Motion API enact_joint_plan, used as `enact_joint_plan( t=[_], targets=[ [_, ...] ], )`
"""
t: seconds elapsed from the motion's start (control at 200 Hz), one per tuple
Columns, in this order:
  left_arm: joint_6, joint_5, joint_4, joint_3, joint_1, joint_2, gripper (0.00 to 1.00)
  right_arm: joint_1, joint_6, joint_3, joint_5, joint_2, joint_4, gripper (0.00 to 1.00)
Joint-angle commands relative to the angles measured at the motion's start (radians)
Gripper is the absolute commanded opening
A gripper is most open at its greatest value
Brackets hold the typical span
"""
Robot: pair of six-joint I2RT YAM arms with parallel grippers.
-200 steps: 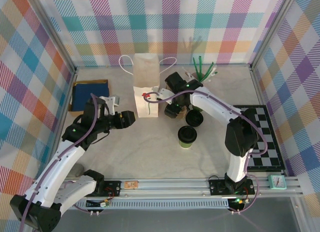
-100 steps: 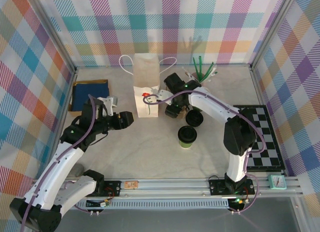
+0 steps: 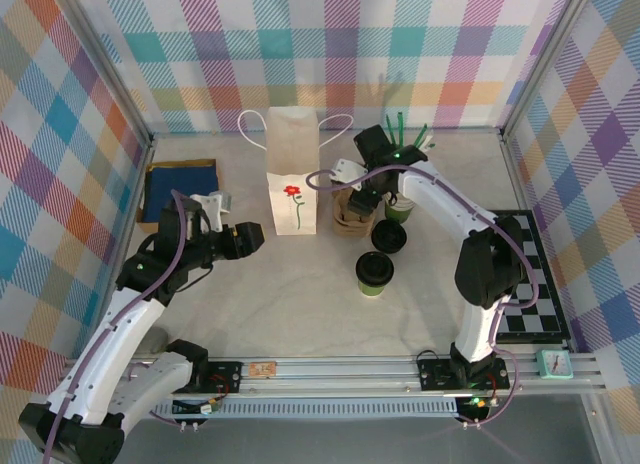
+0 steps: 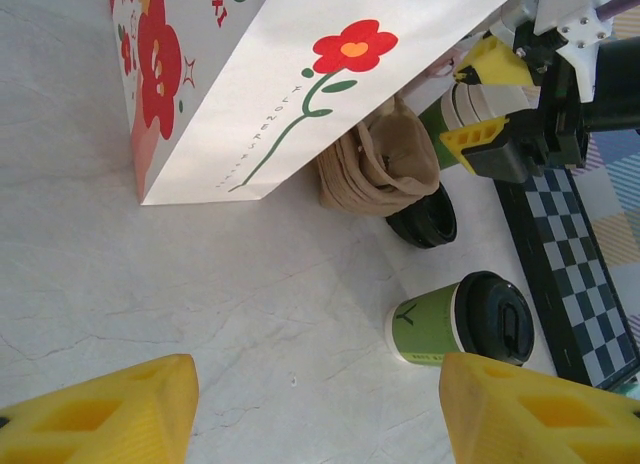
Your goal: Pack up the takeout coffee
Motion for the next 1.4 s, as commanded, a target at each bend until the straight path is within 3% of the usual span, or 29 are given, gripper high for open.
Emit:
enact_joint_plan(
  t=[0.0, 0.39, 0.55, 0.81, 1.396],
  targets=[
    [0.018, 0.019, -0.026, 0.003, 0.017, -0.017, 0.65, -0.001, -0.091, 0.021, -0.062, 0.010, 0.025, 0.64],
    [0.028, 0.016, -0.044, -0.003, 0.028, -0.026, 0.65, -0.022, -0.159, 0.138, -0.134, 0.118, -0.036, 0.63],
    [0.026, 0.021, -0.044, -0.009, 0.044, -0.036, 0.65, -0.018, -0.128, 0.023, -0.203, 0.039, -0.008, 0.63],
    [0.020, 0.042, -0.015, -0.012, 0.051, 0.000, 0.65, 0.063, -0.055, -0.095, -0.178, -0.083, -0.015, 0.66],
    [0.023, 0.022, -0.043, -0.026, 0.051, -0.037, 0.65, 0.093, 0.012, -0.006, -0.137, 0.062, -0.048, 0.61]
  ],
)
